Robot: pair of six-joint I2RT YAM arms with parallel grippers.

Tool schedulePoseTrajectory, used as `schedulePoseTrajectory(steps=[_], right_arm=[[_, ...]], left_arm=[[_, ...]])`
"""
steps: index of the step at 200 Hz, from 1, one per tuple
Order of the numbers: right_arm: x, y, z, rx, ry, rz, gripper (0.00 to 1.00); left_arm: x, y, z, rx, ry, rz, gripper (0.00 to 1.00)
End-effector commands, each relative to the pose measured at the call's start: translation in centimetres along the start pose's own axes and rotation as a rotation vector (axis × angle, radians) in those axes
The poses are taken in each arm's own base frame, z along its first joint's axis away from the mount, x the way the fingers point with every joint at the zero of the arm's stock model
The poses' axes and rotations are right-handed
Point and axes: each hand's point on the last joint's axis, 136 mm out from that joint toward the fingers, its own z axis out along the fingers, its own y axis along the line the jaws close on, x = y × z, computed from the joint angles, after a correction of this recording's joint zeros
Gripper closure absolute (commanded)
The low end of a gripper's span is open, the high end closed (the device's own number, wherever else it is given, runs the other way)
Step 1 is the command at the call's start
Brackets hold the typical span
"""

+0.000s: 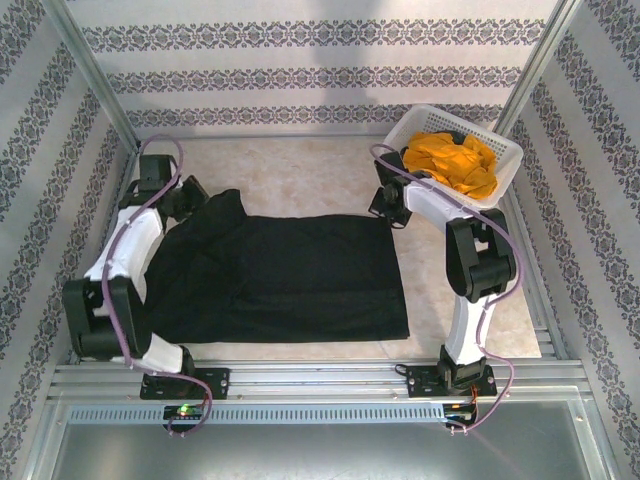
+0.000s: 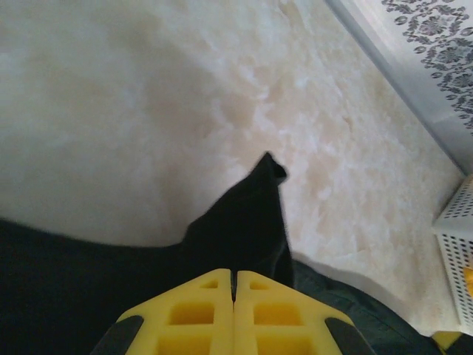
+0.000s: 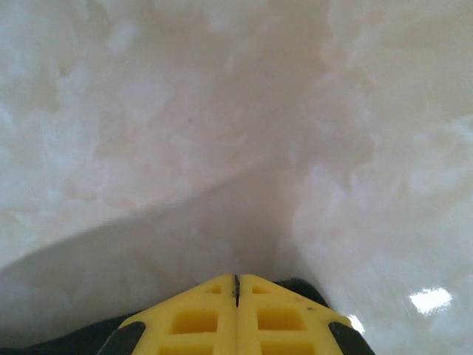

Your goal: Fold and stack the t-shirts

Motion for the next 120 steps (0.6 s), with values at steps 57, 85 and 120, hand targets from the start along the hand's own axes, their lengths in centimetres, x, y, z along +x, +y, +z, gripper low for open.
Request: schedulePoseTrajectory(steps=[57, 85, 120], right_arm=[[4.5, -2.9, -3.7, -0.076, 0.007, -0.066, 1.00], [6.5, -4.6, -3.9, -0.071, 0.033, -0.065, 1.00], [8.7, -5.9, -4.4, -0.078, 0.062, -0.056, 1.00]], left_arm=[[5.3, 8.2, -10.3, -0.324, -0.165, -0.001, 1.00], [7.2, 10.3, -11.7, -0.374, -0.182, -0.028, 1.00], [9.0, 12.9, -13.2, -0.450, -0.221, -0.065, 1.00]])
